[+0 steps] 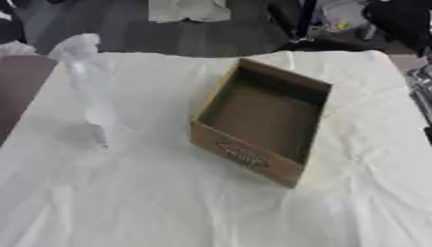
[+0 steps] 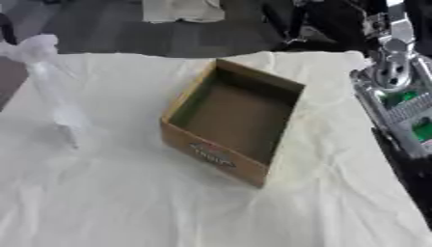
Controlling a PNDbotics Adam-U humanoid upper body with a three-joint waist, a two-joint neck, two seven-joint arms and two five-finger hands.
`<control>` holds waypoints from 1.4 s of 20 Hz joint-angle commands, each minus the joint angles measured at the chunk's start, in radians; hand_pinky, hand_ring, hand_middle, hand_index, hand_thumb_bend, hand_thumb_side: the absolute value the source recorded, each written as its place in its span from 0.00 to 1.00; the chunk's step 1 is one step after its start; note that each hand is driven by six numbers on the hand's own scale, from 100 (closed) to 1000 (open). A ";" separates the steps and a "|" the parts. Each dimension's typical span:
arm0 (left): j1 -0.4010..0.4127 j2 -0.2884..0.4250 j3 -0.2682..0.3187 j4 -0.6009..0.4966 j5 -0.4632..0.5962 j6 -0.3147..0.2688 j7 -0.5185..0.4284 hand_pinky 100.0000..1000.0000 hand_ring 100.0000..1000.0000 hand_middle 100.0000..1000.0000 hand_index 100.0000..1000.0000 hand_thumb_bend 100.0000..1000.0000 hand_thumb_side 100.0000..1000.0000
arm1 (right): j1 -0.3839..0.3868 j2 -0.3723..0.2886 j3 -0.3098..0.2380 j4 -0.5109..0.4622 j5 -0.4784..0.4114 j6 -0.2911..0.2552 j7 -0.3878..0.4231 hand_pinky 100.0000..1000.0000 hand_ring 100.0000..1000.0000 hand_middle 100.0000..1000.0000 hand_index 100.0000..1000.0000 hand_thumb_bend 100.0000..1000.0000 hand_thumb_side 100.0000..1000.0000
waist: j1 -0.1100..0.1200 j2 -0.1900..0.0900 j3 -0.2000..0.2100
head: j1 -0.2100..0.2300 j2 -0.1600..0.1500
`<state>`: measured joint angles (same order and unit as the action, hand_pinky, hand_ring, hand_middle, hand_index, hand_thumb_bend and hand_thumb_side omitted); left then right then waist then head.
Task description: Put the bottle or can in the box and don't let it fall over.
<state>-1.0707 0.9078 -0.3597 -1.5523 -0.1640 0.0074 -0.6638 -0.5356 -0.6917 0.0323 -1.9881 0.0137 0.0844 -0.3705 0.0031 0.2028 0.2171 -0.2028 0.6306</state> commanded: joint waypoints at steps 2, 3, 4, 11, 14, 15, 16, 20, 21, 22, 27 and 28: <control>-0.039 -0.007 0.010 0.034 0.000 0.008 0.020 0.86 0.77 0.80 0.88 0.28 0.85 | -0.014 -0.022 -0.006 -0.012 0.006 0.000 -0.001 0.89 0.74 0.72 0.75 0.05 0.17 | -0.001 -0.011 -0.002 | 0.008 0.000; -0.044 -0.014 0.006 0.046 0.001 0.008 0.013 0.86 0.77 0.80 0.88 0.28 0.85 | -0.014 -0.022 -0.006 -0.012 0.006 0.000 -0.001 0.89 0.74 0.72 0.75 0.05 0.17 | -0.002 -0.010 -0.003 | 0.009 -0.002; -0.049 -0.020 0.003 0.057 0.000 0.007 0.007 0.86 0.76 0.81 0.89 0.27 0.86 | -0.015 -0.021 -0.005 -0.012 0.005 0.000 -0.001 0.89 0.74 0.72 0.75 0.05 0.17 | -0.002 -0.009 -0.004 | 0.010 -0.003; -0.084 -0.076 -0.016 0.142 -0.015 -0.004 -0.036 0.87 0.79 0.82 0.89 0.27 0.86 | -0.020 -0.018 -0.002 -0.012 0.002 -0.001 0.003 0.89 0.74 0.72 0.75 0.04 0.17 | -0.007 -0.003 -0.014 | 0.022 -0.024; -0.092 -0.094 -0.021 0.171 -0.011 -0.012 -0.064 0.88 0.80 0.83 0.89 0.28 0.88 | -0.022 -0.016 -0.001 -0.012 0.002 0.000 0.004 0.89 0.74 0.72 0.75 0.03 0.18 | -0.007 0.000 -0.017 | 0.025 -0.029; -0.095 -0.098 -0.021 0.179 -0.004 -0.015 -0.076 0.88 0.81 0.83 0.89 0.29 0.88 | -0.022 -0.015 -0.001 -0.012 0.002 0.001 0.004 0.89 0.74 0.72 0.75 0.03 0.18 | -0.007 0.001 -0.018 | 0.026 -0.033; -0.097 -0.101 -0.019 0.185 0.002 -0.018 -0.087 0.89 0.81 0.83 0.89 0.32 0.89 | -0.022 -0.015 -0.001 -0.012 0.001 0.002 0.004 0.89 0.74 0.72 0.75 0.02 0.18 | -0.007 0.002 -0.019 | 0.025 -0.039; -0.099 -0.105 -0.009 0.198 0.028 -0.028 -0.122 0.89 0.82 0.83 0.89 0.40 0.94 | -0.021 -0.013 -0.001 -0.012 0.000 0.004 0.002 0.89 0.74 0.72 0.75 0.02 0.18 | -0.007 0.006 -0.020 | 0.016 -0.079; -0.099 -0.106 -0.008 0.199 0.033 -0.030 -0.130 0.90 0.82 0.83 0.89 0.41 0.95 | -0.021 -0.012 -0.001 -0.012 0.000 0.005 0.002 0.89 0.74 0.72 0.75 0.02 0.18 | -0.007 0.006 -0.020 | 0.015 -0.084; -0.098 -0.106 -0.008 0.200 0.037 -0.032 -0.139 0.90 0.82 0.83 0.89 0.42 0.95 | -0.021 -0.011 0.000 -0.012 0.000 0.006 0.003 0.89 0.74 0.72 0.75 0.02 0.18 | -0.006 0.006 -0.021 | 0.014 -0.086; -0.100 -0.111 -0.008 0.207 0.042 -0.036 -0.168 0.90 0.83 0.84 0.89 0.42 0.93 | -0.019 -0.008 0.001 -0.012 -0.002 0.009 0.003 0.89 0.73 0.72 0.74 0.01 0.19 | -0.004 0.006 -0.025 | 0.016 -0.078; -0.100 -0.112 -0.007 0.209 0.038 -0.035 -0.167 0.90 0.83 0.84 0.89 0.42 0.92 | -0.019 -0.008 0.001 -0.012 -0.003 0.009 0.002 0.89 0.73 0.72 0.74 0.01 0.19 | -0.003 0.006 -0.027 | 0.017 -0.075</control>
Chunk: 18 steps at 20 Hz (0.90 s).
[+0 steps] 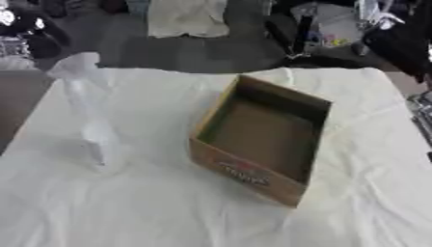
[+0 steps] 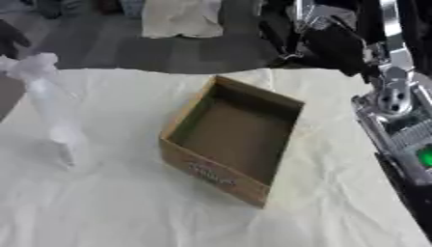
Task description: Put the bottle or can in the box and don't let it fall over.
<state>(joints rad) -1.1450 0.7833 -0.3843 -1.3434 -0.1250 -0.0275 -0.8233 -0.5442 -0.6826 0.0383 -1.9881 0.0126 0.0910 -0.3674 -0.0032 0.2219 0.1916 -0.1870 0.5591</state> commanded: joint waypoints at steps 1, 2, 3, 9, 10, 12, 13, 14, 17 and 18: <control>-0.026 0.011 0.018 0.003 -0.004 -0.001 -0.007 0.90 0.83 0.84 0.89 0.42 0.92 | -0.010 -0.016 -0.005 -0.012 -0.002 0.003 -0.002 0.89 0.73 0.72 0.74 0.01 0.19 | 0.004 -0.012 -0.004 | 0.003 0.000; -0.025 0.010 0.018 0.005 -0.007 -0.001 -0.007 0.90 0.83 0.84 0.89 0.42 0.91 | -0.010 -0.016 -0.005 -0.012 -0.003 0.002 -0.002 0.89 0.73 0.72 0.74 0.01 0.19 | 0.004 -0.012 -0.006 | 0.005 0.004; -0.024 0.009 0.017 0.008 -0.011 -0.002 -0.006 0.90 0.83 0.84 0.89 0.42 0.91 | -0.010 -0.016 -0.005 -0.012 -0.003 0.002 -0.002 0.89 0.73 0.72 0.74 0.01 0.19 | 0.005 -0.011 -0.008 | 0.006 0.009; -0.029 0.002 0.018 0.012 -0.039 -0.013 0.017 0.90 0.80 0.77 0.85 0.44 0.83 | -0.010 -0.015 -0.003 -0.012 -0.005 0.003 -0.001 0.89 0.73 0.72 0.73 0.00 0.19 | 0.006 -0.007 -0.018 | 0.011 0.023; -0.030 0.001 0.017 0.011 -0.047 -0.016 0.023 0.90 0.79 0.74 0.84 0.45 0.80 | -0.009 -0.015 -0.002 -0.012 -0.005 0.003 -0.001 0.89 0.73 0.71 0.73 0.00 0.20 | 0.007 -0.005 -0.019 | 0.010 0.024; -0.030 -0.001 0.016 0.010 -0.063 -0.026 0.039 0.89 0.78 0.73 0.83 0.48 0.75 | -0.009 -0.015 -0.002 -0.012 -0.005 0.005 0.001 0.89 0.73 0.71 0.73 0.00 0.20 | 0.007 -0.003 -0.021 | 0.011 0.025; -0.031 -0.002 0.016 0.010 -0.069 -0.031 0.046 0.89 0.77 0.73 0.83 0.48 0.74 | -0.009 -0.015 -0.001 -0.012 -0.005 0.005 0.001 0.89 0.73 0.71 0.73 0.00 0.20 | 0.006 -0.002 -0.022 | 0.012 0.025; -0.031 -0.003 0.015 0.009 -0.073 -0.036 0.052 0.89 0.77 0.73 0.84 0.49 0.73 | -0.010 -0.014 -0.001 -0.012 -0.005 0.005 0.002 0.89 0.73 0.71 0.73 0.00 0.20 | 0.006 -0.001 -0.022 | 0.012 0.026; -0.029 -0.003 0.011 0.009 -0.079 -0.048 0.051 0.88 0.74 0.74 0.86 0.47 0.71 | -0.009 -0.014 0.000 -0.012 -0.004 0.006 0.003 0.89 0.73 0.71 0.73 0.00 0.20 | 0.005 0.001 -0.023 | 0.013 0.028; -0.028 -0.003 0.011 0.008 -0.079 -0.050 0.047 0.88 0.74 0.74 0.86 0.47 0.71 | -0.009 -0.014 0.000 -0.012 -0.004 0.006 0.003 0.89 0.73 0.71 0.73 0.00 0.20 | 0.005 0.002 -0.023 | 0.013 0.029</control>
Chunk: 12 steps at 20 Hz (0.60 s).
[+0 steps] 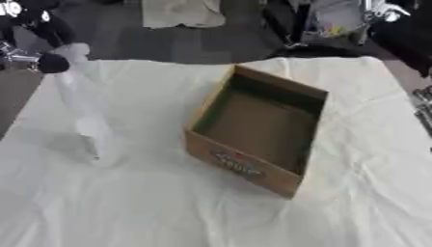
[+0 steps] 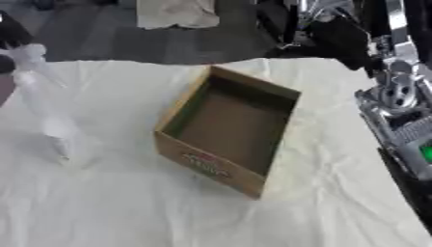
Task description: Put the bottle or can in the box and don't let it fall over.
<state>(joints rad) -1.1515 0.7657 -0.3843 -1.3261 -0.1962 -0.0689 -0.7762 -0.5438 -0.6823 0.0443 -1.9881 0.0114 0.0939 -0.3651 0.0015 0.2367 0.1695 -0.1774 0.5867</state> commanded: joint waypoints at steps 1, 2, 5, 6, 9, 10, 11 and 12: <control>-0.022 0.015 0.011 -0.009 -0.010 -0.010 -0.003 0.88 0.74 0.75 0.86 0.47 0.70 | -0.009 -0.014 -0.006 -0.012 -0.003 0.004 0.001 0.89 0.73 0.71 0.73 0.00 0.21 | 0.000 -0.012 0.000 | 0.003 0.001; -0.022 0.014 0.011 -0.008 -0.012 -0.011 -0.006 0.88 0.74 0.76 0.86 0.47 0.70 | -0.009 -0.013 -0.005 -0.012 -0.004 0.005 0.002 0.89 0.73 0.71 0.73 0.00 0.21 | 0.000 -0.012 -0.001 | 0.003 0.001; -0.023 0.012 0.012 -0.005 -0.014 -0.013 -0.009 0.88 0.74 0.76 0.86 0.45 0.69 | -0.009 -0.013 -0.005 -0.012 -0.004 0.004 0.003 0.89 0.73 0.71 0.73 0.00 0.21 | 0.000 -0.011 -0.002 | 0.004 -0.002; -0.023 0.011 0.013 -0.004 -0.016 -0.012 -0.007 0.88 0.74 0.77 0.86 0.45 0.69 | -0.009 -0.013 -0.005 -0.012 -0.005 0.004 0.002 0.89 0.73 0.71 0.73 0.00 0.21 | 0.000 -0.011 -0.002 | 0.004 -0.002; -0.023 0.008 0.016 0.003 -0.018 -0.009 0.003 0.87 0.74 0.76 0.86 0.42 0.70 | -0.008 -0.012 -0.005 -0.012 -0.005 0.004 0.002 0.89 0.73 0.71 0.72 0.00 0.21 | 0.000 -0.011 -0.003 | 0.005 -0.003; -0.022 0.008 0.017 0.006 -0.020 -0.007 0.008 0.87 0.73 0.76 0.86 0.41 0.69 | -0.008 -0.012 -0.005 -0.012 -0.005 0.004 0.003 0.89 0.73 0.71 0.72 0.00 0.21 | 0.000 -0.010 -0.003 | 0.006 -0.004; -0.022 0.007 0.018 0.010 -0.023 -0.005 0.014 0.86 0.72 0.76 0.86 0.40 0.68 | -0.007 -0.012 -0.005 -0.012 -0.006 0.004 0.003 0.89 0.73 0.71 0.72 0.00 0.21 | 0.000 -0.010 -0.004 | 0.006 -0.005; -0.021 0.006 0.019 0.013 -0.026 -0.003 0.021 0.85 0.71 0.75 0.85 0.39 0.68 | -0.007 -0.012 -0.005 -0.012 -0.006 0.004 0.003 0.89 0.73 0.71 0.72 0.00 0.21 | 0.000 -0.009 -0.004 | 0.006 -0.006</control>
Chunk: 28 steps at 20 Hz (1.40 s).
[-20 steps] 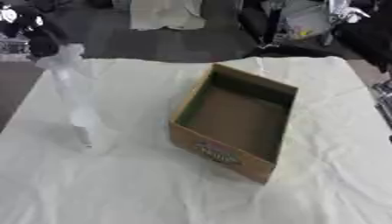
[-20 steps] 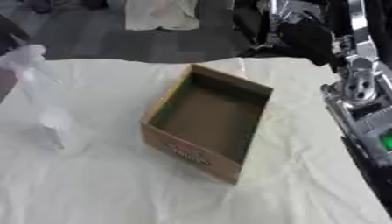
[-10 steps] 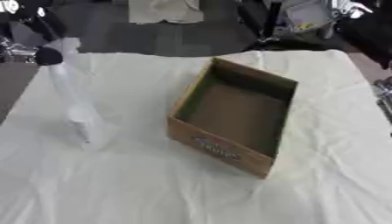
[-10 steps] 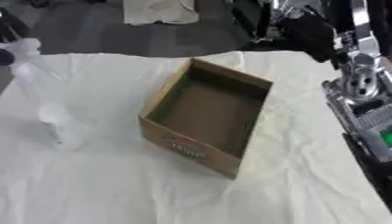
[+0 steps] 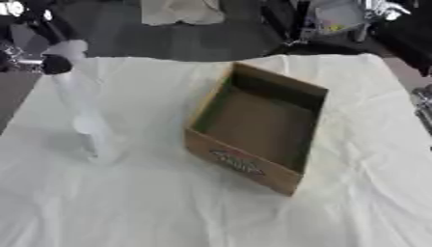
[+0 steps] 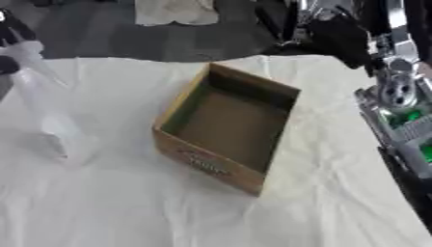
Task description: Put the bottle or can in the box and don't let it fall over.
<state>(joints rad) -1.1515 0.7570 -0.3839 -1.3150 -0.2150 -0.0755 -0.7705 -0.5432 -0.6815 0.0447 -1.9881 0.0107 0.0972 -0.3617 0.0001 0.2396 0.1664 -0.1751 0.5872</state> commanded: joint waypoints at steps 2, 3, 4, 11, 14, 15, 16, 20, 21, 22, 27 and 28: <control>-0.020 0.014 0.018 0.008 -0.012 0.006 0.026 0.83 0.69 0.75 0.85 0.38 0.67 | -0.007 -0.013 -0.005 -0.012 -0.005 0.001 0.000 0.89 0.73 0.71 0.72 0.00 0.21 | 0.000 -0.011 -0.001 | 0.004 -0.008; -0.019 0.013 0.018 0.010 -0.012 0.006 0.030 0.83 0.68 0.74 0.85 0.36 0.66 | -0.007 -0.013 -0.005 -0.012 -0.005 0.001 0.000 0.89 0.73 0.71 0.72 0.00 0.22 | 0.000 -0.010 -0.001 | 0.004 -0.008; -0.019 0.012 0.019 0.012 -0.011 0.007 0.032 0.83 0.67 0.73 0.84 0.35 0.65 | -0.007 -0.012 -0.005 -0.012 -0.005 0.001 0.000 0.89 0.73 0.71 0.72 0.00 0.22 | 0.000 -0.010 -0.001 | 0.003 -0.008; -0.018 0.010 0.018 0.018 -0.007 0.009 0.015 0.84 0.71 0.76 0.83 0.33 0.62 | -0.006 -0.010 -0.005 -0.012 -0.007 0.001 0.000 0.89 0.73 0.71 0.72 0.00 0.23 | -0.003 -0.008 -0.001 | 0.007 -0.013; -0.016 0.009 0.020 0.024 -0.004 0.006 0.012 0.84 0.71 0.76 0.82 0.31 0.60 | -0.004 -0.009 -0.005 -0.012 -0.007 0.001 0.000 0.89 0.73 0.71 0.72 0.00 0.24 | -0.003 -0.006 -0.003 | 0.007 -0.014; -0.015 0.009 0.020 0.026 -0.003 0.006 0.012 0.84 0.70 0.75 0.82 0.30 0.60 | -0.003 -0.009 -0.005 -0.012 -0.007 0.001 -0.001 0.89 0.73 0.71 0.72 0.00 0.24 | -0.004 -0.006 -0.003 | 0.008 -0.014; -0.014 0.008 0.019 0.028 -0.001 0.005 0.011 0.84 0.70 0.75 0.82 0.30 0.60 | -0.003 -0.009 -0.006 -0.012 -0.007 0.001 -0.001 0.89 0.73 0.71 0.72 0.00 0.24 | -0.004 -0.006 -0.004 | 0.008 -0.015; -0.013 0.007 0.017 0.029 0.004 0.002 0.008 0.82 0.64 0.71 0.81 0.28 0.52 | -0.002 -0.007 -0.006 -0.012 -0.008 0.000 -0.003 0.89 0.73 0.71 0.72 0.00 0.25 | -0.005 -0.004 -0.004 | 0.008 -0.017; -0.013 0.007 0.017 0.029 0.005 0.002 0.008 0.82 0.64 0.71 0.81 0.28 0.52 | -0.001 -0.007 -0.006 -0.012 -0.008 0.000 -0.003 0.89 0.73 0.71 0.72 0.00 0.25 | -0.005 -0.004 -0.004 | 0.008 -0.018; -0.012 0.007 0.018 0.030 0.005 0.002 0.009 0.82 0.62 0.70 0.81 0.27 0.50 | -0.001 -0.006 -0.007 -0.012 -0.008 0.000 -0.004 0.89 0.73 0.71 0.72 0.00 0.26 | -0.006 -0.004 -0.004 | 0.008 -0.018; -0.010 0.006 0.020 0.035 0.000 0.004 0.017 0.79 0.62 0.70 0.80 0.22 0.47 | 0.000 -0.006 -0.007 -0.012 -0.010 -0.001 -0.006 0.89 0.73 0.71 0.72 0.00 0.26 | -0.007 -0.003 -0.004 | 0.009 -0.018; -0.010 0.005 0.021 0.036 0.002 0.004 0.018 0.79 0.62 0.70 0.80 0.21 0.47 | 0.000 -0.005 -0.007 -0.012 -0.010 -0.001 -0.006 0.89 0.73 0.71 0.72 0.00 0.26 | -0.007 -0.003 -0.004 | 0.009 -0.019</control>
<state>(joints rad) -1.1449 0.7481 -0.3783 -1.2761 -0.2162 -0.0710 -0.7564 -0.5349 -0.6727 0.0448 -1.9881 0.0037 0.0961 -0.3632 -0.0086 0.2516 0.1628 -0.1686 0.5826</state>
